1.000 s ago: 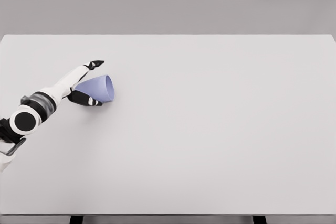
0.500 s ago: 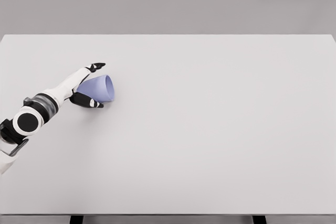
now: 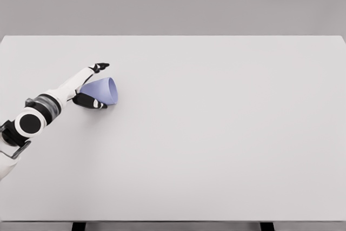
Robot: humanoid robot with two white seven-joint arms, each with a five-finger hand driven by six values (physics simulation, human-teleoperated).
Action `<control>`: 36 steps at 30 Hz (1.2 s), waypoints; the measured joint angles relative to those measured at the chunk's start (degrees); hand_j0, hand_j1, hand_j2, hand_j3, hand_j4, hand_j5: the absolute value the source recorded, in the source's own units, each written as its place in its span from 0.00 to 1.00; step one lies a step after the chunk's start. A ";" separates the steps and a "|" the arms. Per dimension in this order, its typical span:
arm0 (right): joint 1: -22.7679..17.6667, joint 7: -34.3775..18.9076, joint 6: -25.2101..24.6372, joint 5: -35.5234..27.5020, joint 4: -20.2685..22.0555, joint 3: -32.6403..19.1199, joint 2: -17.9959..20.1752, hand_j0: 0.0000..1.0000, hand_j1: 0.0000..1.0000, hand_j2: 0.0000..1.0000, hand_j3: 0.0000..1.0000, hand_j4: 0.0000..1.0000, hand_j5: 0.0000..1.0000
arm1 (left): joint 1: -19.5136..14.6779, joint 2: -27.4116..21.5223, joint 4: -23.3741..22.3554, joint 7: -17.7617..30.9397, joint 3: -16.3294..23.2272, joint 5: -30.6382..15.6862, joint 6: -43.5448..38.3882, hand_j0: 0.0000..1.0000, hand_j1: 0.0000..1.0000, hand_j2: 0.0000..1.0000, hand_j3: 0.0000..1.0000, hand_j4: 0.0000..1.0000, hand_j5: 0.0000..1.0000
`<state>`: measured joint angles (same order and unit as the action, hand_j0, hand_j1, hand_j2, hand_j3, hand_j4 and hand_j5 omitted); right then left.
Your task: Flip the cup with left arm and place it on the table
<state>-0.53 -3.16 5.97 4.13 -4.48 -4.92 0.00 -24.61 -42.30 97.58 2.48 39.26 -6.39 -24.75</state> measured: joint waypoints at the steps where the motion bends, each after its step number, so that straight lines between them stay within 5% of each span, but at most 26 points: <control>1: 0.00 0.00 0.00 0.00 0.00 0.00 0.00 1.00 1.00 1.00 1.00 1.00 1.00 | -0.18 0.04 0.00 0.00 0.16 0.05 -0.18 0.94 0.94 0.94 0.94 0.94 0.94; 7: 0.00 0.00 0.00 0.00 0.00 0.00 0.00 1.00 1.00 1.00 1.00 1.00 1.00 | -0.44 0.22 0.04 0.00 1.06 0.22 -0.69 0.86 0.86 0.86 0.86 0.86 0.86; 36: 0.00 0.00 0.00 0.00 0.00 0.00 0.00 1.00 1.00 1.00 1.00 1.00 1.00 | -0.44 0.06 0.80 -0.12 0.82 0.14 -0.77 0.79 0.79 0.79 0.79 0.79 0.79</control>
<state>-0.53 -3.16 5.97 4.13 -4.48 -4.92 0.00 -25.05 -42.24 98.38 2.35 40.08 -6.25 -25.51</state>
